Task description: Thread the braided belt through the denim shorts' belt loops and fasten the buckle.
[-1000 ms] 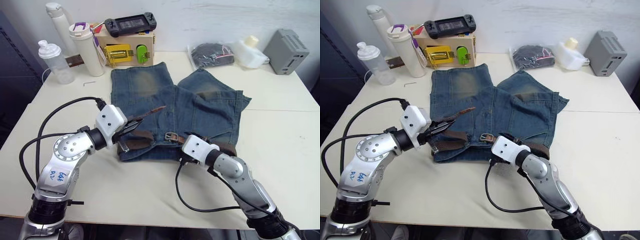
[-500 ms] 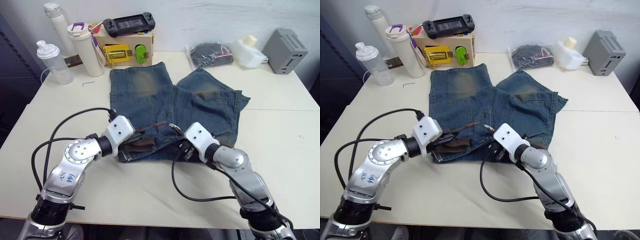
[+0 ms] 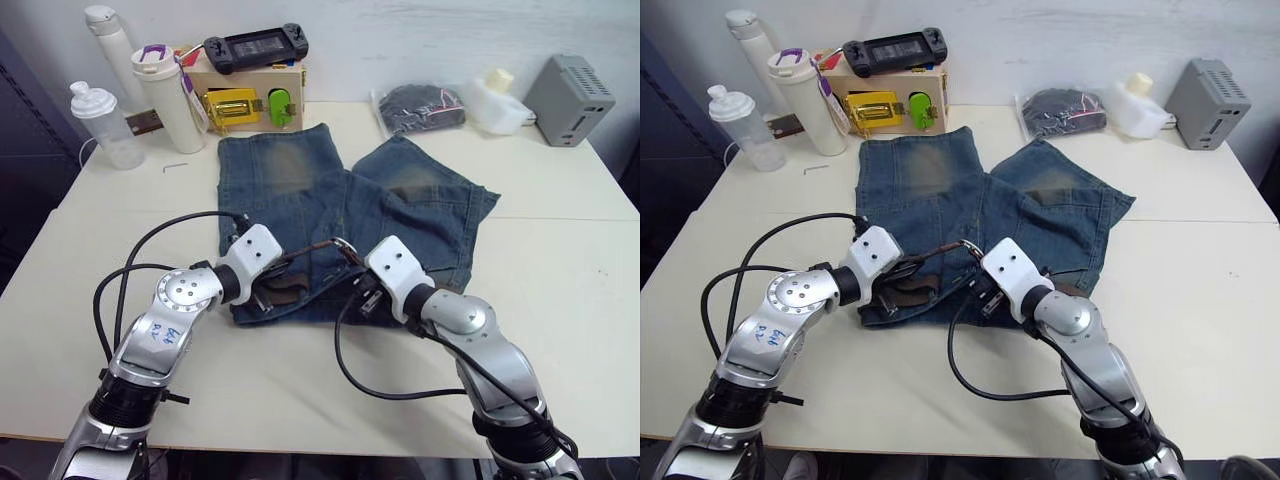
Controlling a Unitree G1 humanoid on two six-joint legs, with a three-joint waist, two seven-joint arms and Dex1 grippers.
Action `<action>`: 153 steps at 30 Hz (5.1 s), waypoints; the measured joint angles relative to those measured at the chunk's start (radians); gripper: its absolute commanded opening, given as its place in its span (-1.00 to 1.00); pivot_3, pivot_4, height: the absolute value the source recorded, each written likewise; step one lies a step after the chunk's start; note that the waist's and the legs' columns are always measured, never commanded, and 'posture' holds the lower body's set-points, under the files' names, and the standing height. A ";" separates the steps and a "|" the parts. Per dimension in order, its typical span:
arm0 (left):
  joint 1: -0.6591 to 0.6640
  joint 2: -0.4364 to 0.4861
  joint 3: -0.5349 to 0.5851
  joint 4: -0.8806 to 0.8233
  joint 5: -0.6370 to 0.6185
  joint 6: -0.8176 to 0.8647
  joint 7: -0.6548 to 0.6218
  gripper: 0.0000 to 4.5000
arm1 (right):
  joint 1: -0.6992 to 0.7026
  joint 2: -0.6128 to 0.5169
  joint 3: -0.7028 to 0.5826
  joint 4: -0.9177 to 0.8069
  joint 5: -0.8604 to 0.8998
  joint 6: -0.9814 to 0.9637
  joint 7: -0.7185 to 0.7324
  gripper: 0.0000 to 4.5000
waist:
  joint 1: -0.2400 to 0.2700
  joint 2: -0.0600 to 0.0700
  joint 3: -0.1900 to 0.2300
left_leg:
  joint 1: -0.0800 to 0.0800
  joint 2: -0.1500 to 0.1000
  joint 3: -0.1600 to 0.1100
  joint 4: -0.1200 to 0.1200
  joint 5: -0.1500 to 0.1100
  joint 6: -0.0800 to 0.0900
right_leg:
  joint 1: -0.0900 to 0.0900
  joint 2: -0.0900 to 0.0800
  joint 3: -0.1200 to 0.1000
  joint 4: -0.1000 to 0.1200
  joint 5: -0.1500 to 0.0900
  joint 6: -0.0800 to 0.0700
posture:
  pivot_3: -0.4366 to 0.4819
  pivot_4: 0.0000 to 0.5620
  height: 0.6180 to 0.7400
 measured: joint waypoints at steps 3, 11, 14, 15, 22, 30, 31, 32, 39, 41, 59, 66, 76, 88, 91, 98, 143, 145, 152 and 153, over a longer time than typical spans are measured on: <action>0.000 -0.009 -0.020 -0.001 0.002 0.008 -0.002 -1.00 | -0.008 -0.001 0.000 0.000 0.007 0.003 -0.007 -0.99 | -0.001 0.000 0.000 | -0.001 0.000 0.000 0.001 0.000 0.000 | -0.002 0.000 0.000 0.001 0.000 0.000 | -0.05 -0.47 1.00; -0.002 -0.053 -0.029 -0.003 0.020 0.076 0.038 -1.00 | -0.026 -0.028 0.031 0.000 0.004 0.009 -0.025 -0.99 | 0.000 0.000 0.000 | -0.001 -0.001 0.000 0.002 0.000 0.000 | -0.003 -0.001 0.000 0.001 0.000 0.000 | -0.05 -0.47 1.00; -0.013 -0.074 -0.049 -0.004 0.055 0.076 0.072 -1.00 | -0.027 -0.028 0.044 0.000 0.001 0.019 -0.044 -0.99 | 0.002 0.000 0.000 | -0.002 -0.001 0.000 0.002 0.000 0.000 | -0.003 -0.001 0.000 0.001 0.000 0.000 | -0.05 -0.47 1.00; -0.013 -0.077 -0.053 -0.006 0.061 0.074 0.076 -1.00 | -0.027 -0.028 0.045 0.000 0.000 0.020 -0.047 -0.99 | 0.002 0.000 0.000 | -0.002 -0.001 0.000 0.002 0.000 0.000 | -0.003 -0.001 0.000 0.001 0.000 0.000 | -0.05 -0.47 1.00; 0.008 -0.132 -0.080 -0.066 0.078 0.086 0.101 -1.00 | -0.031 -0.010 0.061 0.008 -0.004 0.028 -0.072 -0.99 | 0.003 0.000 0.000 | -0.002 -0.001 0.000 0.002 0.000 0.000 | -0.003 -0.001 0.000 0.001 0.000 0.000 | -0.05 -0.47 1.00; 0.017 -0.145 -0.071 -0.082 0.078 0.105 0.101 -1.00 | -0.047 -0.029 0.081 0.018 -0.004 0.028 -0.073 -0.99 | 0.002 0.000 0.000 | -0.002 -0.001 0.000 0.002 0.000 0.000 | -0.003 -0.001 0.000 0.001 0.000 0.000 | -0.05 -0.47 1.00; 0.007 -0.154 -0.073 -0.075 0.078 0.105 0.101 -1.00 | -0.053 -0.038 0.089 0.018 -0.005 0.027 -0.069 -0.99 | 0.003 0.000 0.000 | -0.002 -0.001 0.000 0.002 0.000 0.000 | -0.003 -0.001 0.000 0.001 0.000 0.000 | -0.05 -0.47 1.00; -0.005 -0.164 -0.075 -0.059 0.078 0.104 0.102 -1.00 | -0.064 -0.055 0.107 0.018 -0.006 0.028 -0.064 -0.99 | 0.004 0.000 0.000 | -0.002 -0.001 0.000 0.003 0.000 0.000 | -0.003 -0.001 0.000 0.001 0.000 0.000 | -0.05 -0.47 1.00; -0.034 -0.208 -0.117 0.008 0.080 0.071 0.098 -1.00 | -0.077 -0.195 0.237 0.000 -0.018 0.016 0.003 -0.99 | 0.003 0.000 0.000 | -0.002 -0.001 0.000 0.003 0.000 0.000 | -0.003 -0.001 0.000 0.001 0.000 0.000 | -0.05 -0.47 1.00; -0.034 -0.214 -0.124 0.022 0.080 0.063 0.096 -1.00 | -0.077 -0.210 0.245 0.000 -0.021 0.015 0.008 -0.99 | 0.003 -0.001 0.000 | -0.002 -0.001 0.000 0.003 0.000 0.000 | -0.003 -0.001 0.000 0.001 0.000 0.000 | -0.05 -0.47 1.00; -0.043 -0.234 -0.129 0.027 0.082 0.012 0.092 -1.00 | -0.141 -0.285 -0.179 -0.154 0.294 0.021 0.216 0.99 | 0.008 -0.001 0.000 | -0.004 -0.002 0.000 0.004 0.000 0.000 | -0.002 -0.001 -0.001 0.001 0.000 0.000 | -0.05 -0.47 1.00; -0.062 -0.222 -0.151 0.037 0.108 -0.038 0.084 -1.00 | -0.225 -0.479 0.086 0.084 -0.002 -0.506 0.217 0.99 | 0.009 -0.001 0.000 | -0.004 -0.002 0.001 0.004 0.000 0.000 | -0.002 -0.002 -0.001 -0.004 0.000 0.000 | -0.05 -0.47 1.00; -0.076 -0.202 -0.165 0.061 0.163 -0.106 0.076 -1.00 | -0.265 -0.456 0.161 0.315 -0.215 -0.842 0.197 0.01 | 0.007 -0.001 0.000 | -0.009 -0.001 0.001 0.007 0.000 0.000 | -0.005 -0.001 -0.001 -0.001 0.000 0.000 | -0.05 -0.47 1.00; -0.073 -0.217 -0.156 0.072 0.180 -0.121 0.087 -0.61 | -0.221 -0.434 0.128 0.313 -0.237 -0.847 0.232 -1.00 | 0.008 -0.001 0.000 | -0.010 -0.002 0.000 0.007 0.000 0.000 | -0.005 -0.001 -0.002 -0.002 0.000 0.000 | -0.05 -0.47 1.00; -0.063 -0.240 -0.094 0.061 0.108 -0.127 0.061 -0.12 | -0.202 -0.422 0.114 0.309 -0.246 -0.826 0.238 -1.00 | 0.008 -0.001 0.000 | -0.011 -0.002 0.000 0.008 0.000 0.000 | -0.005 -0.001 -0.002 -0.001 0.000 0.000 | -0.05 -0.47 1.00; -0.041 -0.192 0.169 0.038 -0.131 -0.055 -0.033 0.39 | -0.163 -0.411 0.089 0.286 -0.253 -0.796 0.241 -1.00 | 0.004 -0.001 0.000 | -0.010 0.000 0.000 0.008 0.000 0.000 | -0.006 0.000 -0.002 -0.001 0.000 0.000 | -0.05 -0.47 1.00; -0.046 -0.042 0.255 0.169 -0.233 -0.143 -0.131 -0.37 | -0.107 -0.347 -0.031 0.214 -0.228 -0.809 0.227 -1.00 | 0.005 -0.001 -0.001 | -0.010 -0.002 -0.002 0.009 0.000 0.000 | -0.006 -0.002 -0.002 0.003 0.000 0.000 | -0.05 -0.47 1.00; -0.047 -0.043 0.271 0.108 -0.291 -0.110 -0.144 0.03 | -0.107 -0.347 -0.031 0.214 -0.235 -0.809 0.226 -1.00 | 0.003 -0.001 -0.001 | -0.010 -0.002 -0.002 0.008 0.000 0.000 | -0.006 -0.002 -0.002 0.003 0.000 0.000 | -0.05 -0.47 1.00; -0.076 -0.101 0.244 0.017 -0.386 -0.061 -0.125 0.97 | -0.122 -0.344 -0.033 0.214 -0.236 -0.830 0.226 -1.00 | 0.003 -0.001 -0.001 | -0.010 -0.002 -0.001 0.009 0.000 0.000 | -0.006 -0.001 -0.002 0.003 0.000 0.000 | -0.05 -0.47 1.00; -0.080 -0.108 0.221 0.032 -0.372 -0.071 -0.122 0.97 | -0.122 -0.343 -0.033 0.215 -0.236 -0.833 0.226 -1.00 | 0.003 -0.001 -0.001 | -0.010 -0.002 -0.001 0.009 0.000 0.000 | -0.006 -0.001 -0.002 0.003 0.000 0.000 | -0.05 -0.47 1.00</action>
